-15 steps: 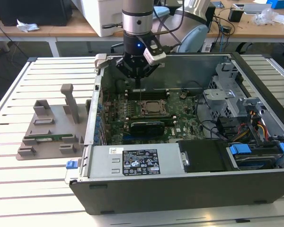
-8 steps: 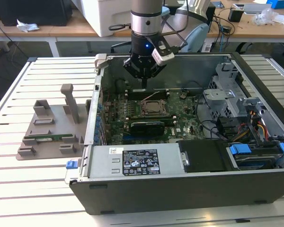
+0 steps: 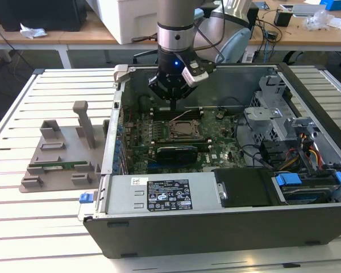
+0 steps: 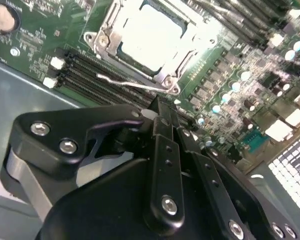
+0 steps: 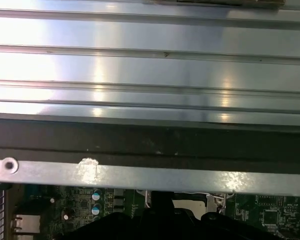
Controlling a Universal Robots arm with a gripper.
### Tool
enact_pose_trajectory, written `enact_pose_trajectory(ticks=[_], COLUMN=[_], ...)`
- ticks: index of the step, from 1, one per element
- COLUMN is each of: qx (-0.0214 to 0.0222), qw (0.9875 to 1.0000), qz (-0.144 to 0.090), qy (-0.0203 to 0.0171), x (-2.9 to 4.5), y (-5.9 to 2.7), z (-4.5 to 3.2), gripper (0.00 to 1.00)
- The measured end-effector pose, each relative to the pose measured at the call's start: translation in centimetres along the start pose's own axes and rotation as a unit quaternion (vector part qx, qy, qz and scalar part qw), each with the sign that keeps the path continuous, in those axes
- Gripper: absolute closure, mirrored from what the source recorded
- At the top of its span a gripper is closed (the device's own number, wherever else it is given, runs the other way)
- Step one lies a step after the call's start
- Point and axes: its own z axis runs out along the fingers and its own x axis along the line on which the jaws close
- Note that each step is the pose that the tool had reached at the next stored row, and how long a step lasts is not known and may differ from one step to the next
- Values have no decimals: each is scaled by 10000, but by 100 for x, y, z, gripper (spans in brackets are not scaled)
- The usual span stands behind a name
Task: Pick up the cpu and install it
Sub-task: 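Install the first cpu locking lever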
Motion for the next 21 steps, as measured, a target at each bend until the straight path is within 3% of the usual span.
enact_pose_trajectory(ticks=[3,7,12,21], qx=[-131,-202,-206,-206], qw=[9999,9998,9998,9998], qz=[0,0,-7,-16], qy=[-6,-9,-8,-8], x=[2,2,-21,-119], y=[-49,-52,-6,7], z=[38,83,175,227], gripper=[89,89,89,89])
